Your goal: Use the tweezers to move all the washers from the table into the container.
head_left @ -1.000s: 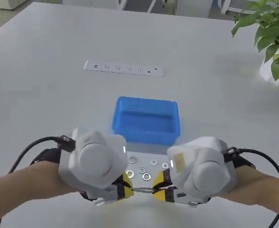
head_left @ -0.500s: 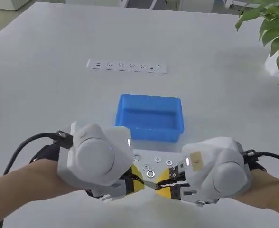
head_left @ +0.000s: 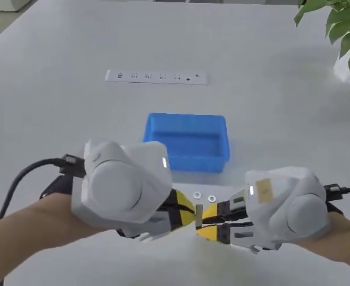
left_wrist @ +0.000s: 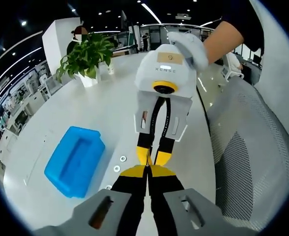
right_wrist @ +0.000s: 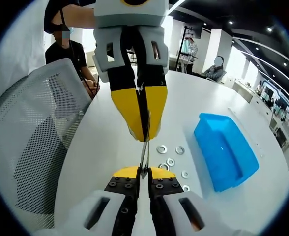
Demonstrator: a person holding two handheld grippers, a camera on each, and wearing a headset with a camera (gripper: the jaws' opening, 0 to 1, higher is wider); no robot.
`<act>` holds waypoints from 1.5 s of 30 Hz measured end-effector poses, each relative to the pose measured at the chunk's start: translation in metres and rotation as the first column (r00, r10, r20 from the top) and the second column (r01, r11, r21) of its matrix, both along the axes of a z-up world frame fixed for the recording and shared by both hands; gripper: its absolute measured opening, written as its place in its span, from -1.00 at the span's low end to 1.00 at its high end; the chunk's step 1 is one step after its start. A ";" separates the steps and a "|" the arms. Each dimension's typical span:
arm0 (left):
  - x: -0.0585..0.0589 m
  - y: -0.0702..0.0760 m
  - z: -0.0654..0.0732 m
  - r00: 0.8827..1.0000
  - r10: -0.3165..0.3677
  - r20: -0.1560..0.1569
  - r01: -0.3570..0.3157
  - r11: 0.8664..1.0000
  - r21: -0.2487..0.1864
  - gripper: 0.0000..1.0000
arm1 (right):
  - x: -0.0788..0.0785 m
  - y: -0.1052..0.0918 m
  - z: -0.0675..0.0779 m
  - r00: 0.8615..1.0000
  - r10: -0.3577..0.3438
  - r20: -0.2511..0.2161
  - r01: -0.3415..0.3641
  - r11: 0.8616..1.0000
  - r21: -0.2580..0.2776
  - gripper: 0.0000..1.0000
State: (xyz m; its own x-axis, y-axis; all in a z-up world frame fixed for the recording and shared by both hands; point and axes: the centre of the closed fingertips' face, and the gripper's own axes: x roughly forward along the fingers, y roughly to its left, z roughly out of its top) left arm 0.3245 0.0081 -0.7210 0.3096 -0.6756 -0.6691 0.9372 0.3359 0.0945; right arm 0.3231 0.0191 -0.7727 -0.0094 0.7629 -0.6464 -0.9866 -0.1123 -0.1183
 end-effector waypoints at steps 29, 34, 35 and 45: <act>-0.008 -0.015 0.008 0.991 -0.113 0.067 0.117 0.991 -0.058 -0.89 | -0.009 0.007 -0.001 1.000 0.030 -0.001 -0.030 1.000 0.005 -0.85; -0.008 -0.008 0.009 0.993 -0.098 0.072 0.102 0.993 -0.066 -0.89 | -0.009 0.009 -0.001 0.999 0.033 0.023 -0.033 0.999 -0.005 -0.85; -0.008 -0.006 0.009 0.993 -0.094 0.072 0.099 0.993 -0.065 -0.89 | -0.009 0.009 -0.001 0.999 0.035 0.028 -0.035 0.999 -0.007 -0.85; -0.009 -0.005 0.010 0.995 -0.073 0.065 0.079 0.993 -0.091 -0.89 | -0.008 0.011 0.001 1.000 0.015 0.006 -0.015 1.000 0.000 -0.82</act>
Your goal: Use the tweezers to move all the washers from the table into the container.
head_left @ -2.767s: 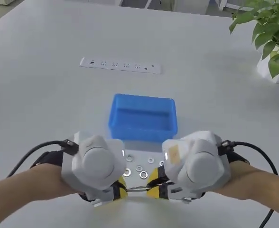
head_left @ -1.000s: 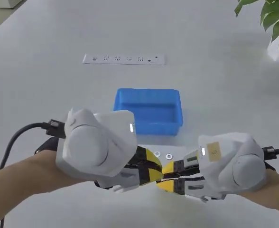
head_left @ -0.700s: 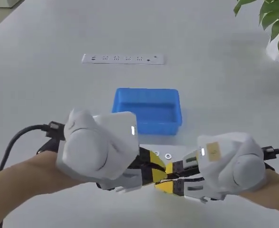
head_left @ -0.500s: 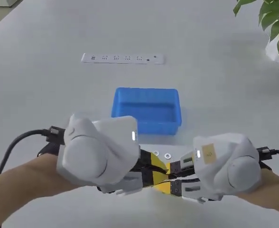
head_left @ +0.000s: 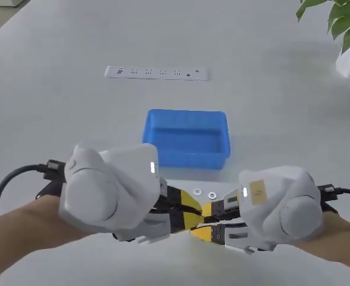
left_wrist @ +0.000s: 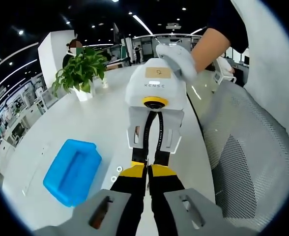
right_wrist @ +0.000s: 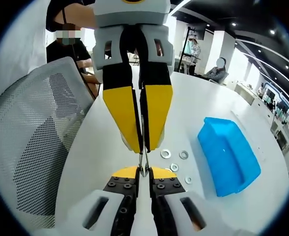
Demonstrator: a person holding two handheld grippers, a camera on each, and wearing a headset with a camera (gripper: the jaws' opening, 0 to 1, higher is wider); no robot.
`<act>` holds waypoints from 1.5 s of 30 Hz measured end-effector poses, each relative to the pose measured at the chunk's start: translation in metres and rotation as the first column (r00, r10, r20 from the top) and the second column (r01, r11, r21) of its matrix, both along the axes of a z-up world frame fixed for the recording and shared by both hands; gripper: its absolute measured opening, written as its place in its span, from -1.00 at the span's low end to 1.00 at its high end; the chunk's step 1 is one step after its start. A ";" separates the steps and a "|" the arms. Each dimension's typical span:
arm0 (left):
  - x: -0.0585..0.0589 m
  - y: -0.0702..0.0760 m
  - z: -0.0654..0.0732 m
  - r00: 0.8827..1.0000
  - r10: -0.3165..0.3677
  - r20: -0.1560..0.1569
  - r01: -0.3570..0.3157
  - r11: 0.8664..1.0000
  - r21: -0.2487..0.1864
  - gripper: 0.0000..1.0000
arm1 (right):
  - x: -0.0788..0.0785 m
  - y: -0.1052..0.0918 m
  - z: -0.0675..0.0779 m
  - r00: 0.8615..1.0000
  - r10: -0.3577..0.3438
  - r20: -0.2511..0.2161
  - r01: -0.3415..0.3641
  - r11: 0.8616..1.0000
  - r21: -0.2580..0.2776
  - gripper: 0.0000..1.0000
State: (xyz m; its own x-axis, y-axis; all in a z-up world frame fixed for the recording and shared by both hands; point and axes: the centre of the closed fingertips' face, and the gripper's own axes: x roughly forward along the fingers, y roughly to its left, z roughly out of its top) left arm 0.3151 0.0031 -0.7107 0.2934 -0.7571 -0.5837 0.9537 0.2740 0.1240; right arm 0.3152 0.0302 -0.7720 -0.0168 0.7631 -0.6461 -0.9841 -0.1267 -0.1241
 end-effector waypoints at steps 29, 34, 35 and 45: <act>0.016 0.006 0.008 0.999 0.006 0.034 -0.006 1.000 0.007 -0.89 | 0.017 -0.007 0.004 0.989 -0.143 -0.041 0.145 0.988 0.050 -0.45; 0.019 0.007 0.009 0.999 0.007 0.044 -0.007 1.000 0.002 -0.89 | 0.013 -0.008 0.001 0.986 -0.147 -0.084 0.152 0.987 0.051 -0.40; 0.020 0.008 0.010 0.999 0.007 0.047 -0.007 1.000 -0.001 -0.89 | 0.011 -0.008 0.001 0.985 -0.144 -0.095 0.149 0.987 0.055 -0.39; 0.025 0.009 0.005 0.999 0.004 0.045 -0.004 1.000 0.006 -0.89 | 0.013 -0.010 -0.004 0.980 -0.170 -0.103 0.176 0.983 0.058 -0.37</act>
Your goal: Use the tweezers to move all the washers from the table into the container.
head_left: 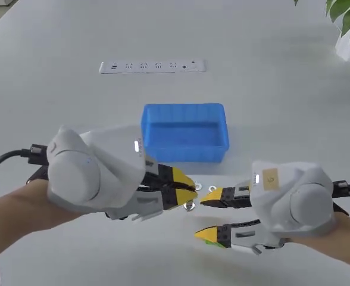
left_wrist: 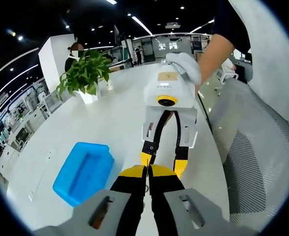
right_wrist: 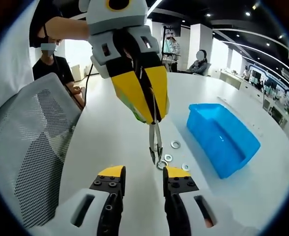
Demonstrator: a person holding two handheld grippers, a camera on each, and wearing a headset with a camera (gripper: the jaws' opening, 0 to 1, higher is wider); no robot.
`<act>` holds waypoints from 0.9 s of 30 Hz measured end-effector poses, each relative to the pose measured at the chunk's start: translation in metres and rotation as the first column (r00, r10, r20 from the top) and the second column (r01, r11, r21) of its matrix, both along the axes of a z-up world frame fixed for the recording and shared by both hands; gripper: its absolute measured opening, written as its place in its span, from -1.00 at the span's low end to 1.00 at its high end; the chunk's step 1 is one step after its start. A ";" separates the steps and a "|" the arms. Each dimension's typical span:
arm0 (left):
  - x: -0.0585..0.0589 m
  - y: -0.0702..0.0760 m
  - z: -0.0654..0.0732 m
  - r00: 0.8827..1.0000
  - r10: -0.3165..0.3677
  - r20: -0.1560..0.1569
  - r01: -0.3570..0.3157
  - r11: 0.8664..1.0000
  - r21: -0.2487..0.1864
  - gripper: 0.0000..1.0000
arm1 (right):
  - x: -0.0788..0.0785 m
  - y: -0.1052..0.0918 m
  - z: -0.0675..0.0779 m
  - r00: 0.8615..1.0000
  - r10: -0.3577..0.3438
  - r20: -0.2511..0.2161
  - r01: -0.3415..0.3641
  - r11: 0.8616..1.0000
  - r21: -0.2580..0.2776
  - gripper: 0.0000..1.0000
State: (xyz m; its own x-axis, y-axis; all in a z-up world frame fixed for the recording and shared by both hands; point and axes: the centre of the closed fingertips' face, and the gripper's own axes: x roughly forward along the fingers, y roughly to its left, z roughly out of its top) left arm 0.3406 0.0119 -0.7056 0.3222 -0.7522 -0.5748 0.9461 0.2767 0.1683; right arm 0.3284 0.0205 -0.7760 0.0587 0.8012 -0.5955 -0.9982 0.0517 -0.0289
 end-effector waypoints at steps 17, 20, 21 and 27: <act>0.005 -0.001 -0.003 0.999 0.004 -0.040 -0.005 1.000 -0.022 -0.89 | 0.005 -0.001 -0.006 1.000 -0.022 -0.017 0.022 1.000 -0.003 -0.38; 0.005 0.002 -0.003 0.998 -0.003 -0.055 0.002 0.999 -0.034 -0.89 | 0.008 0.004 -0.004 1.000 -0.017 -0.014 0.017 1.000 0.001 -0.38; 0.005 0.002 -0.003 0.998 -0.008 -0.054 0.006 0.999 -0.037 -0.89 | 0.009 0.006 -0.004 1.000 -0.014 -0.011 0.014 1.000 0.001 -0.39; 0.005 0.003 -0.003 0.997 0.004 -0.073 -0.007 0.999 -0.040 -0.89 | 0.015 0.015 -0.002 1.000 0.010 -0.001 -0.010 1.000 0.002 -0.40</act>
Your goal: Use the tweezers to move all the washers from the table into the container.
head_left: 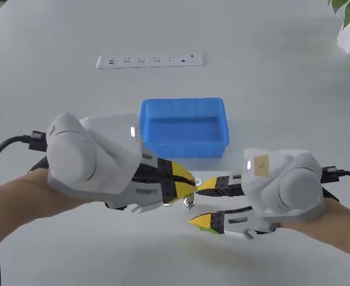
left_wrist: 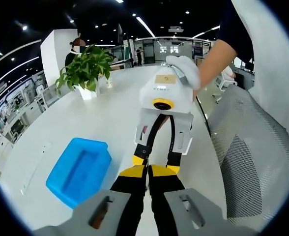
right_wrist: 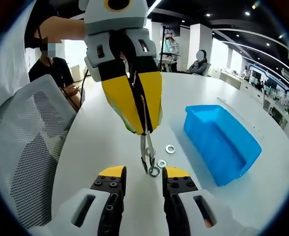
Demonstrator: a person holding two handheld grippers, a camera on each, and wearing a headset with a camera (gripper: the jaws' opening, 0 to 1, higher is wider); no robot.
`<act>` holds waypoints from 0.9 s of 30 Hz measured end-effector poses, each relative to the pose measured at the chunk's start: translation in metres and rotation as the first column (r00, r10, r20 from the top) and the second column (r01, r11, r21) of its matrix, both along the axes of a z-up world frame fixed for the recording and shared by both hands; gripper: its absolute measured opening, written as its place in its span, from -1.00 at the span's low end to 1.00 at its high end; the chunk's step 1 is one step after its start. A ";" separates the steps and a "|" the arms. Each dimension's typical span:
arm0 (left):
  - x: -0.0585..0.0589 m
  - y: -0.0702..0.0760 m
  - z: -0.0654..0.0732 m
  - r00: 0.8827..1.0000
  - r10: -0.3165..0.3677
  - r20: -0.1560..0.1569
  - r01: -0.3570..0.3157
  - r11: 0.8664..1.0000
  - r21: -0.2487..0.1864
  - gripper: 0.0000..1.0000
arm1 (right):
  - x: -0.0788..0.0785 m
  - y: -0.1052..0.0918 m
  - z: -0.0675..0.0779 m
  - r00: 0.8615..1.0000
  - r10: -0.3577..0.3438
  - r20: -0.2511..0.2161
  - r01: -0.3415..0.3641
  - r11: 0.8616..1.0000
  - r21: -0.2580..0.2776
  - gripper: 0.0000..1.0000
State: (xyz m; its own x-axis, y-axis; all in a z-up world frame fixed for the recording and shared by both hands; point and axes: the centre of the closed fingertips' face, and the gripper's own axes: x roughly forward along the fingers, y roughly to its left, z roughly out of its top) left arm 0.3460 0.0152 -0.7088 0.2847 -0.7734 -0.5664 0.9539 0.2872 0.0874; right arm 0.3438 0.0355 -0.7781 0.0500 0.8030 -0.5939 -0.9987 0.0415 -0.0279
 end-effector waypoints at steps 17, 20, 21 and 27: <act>-0.004 -0.001 0.000 1.000 -0.003 -0.006 0.003 1.000 0.001 -0.89 | 0.000 0.013 0.001 0.997 0.075 0.023 -0.075 0.997 -0.012 -0.75; -0.004 0.001 0.000 1.000 -0.005 -0.004 0.005 1.000 0.006 -0.89 | -0.001 0.013 0.001 0.997 0.078 0.024 -0.077 0.997 -0.014 -0.77; -0.003 0.001 0.000 1.000 -0.003 -0.004 0.003 1.000 0.006 -0.89 | 0.000 0.013 0.001 0.996 0.086 0.038 -0.085 0.996 -0.018 -0.77; -0.003 0.001 0.000 1.000 -0.002 -0.001 0.002 1.000 0.008 -0.89 | 0.000 0.013 0.001 0.993 0.100 0.060 -0.098 0.995 -0.030 -0.80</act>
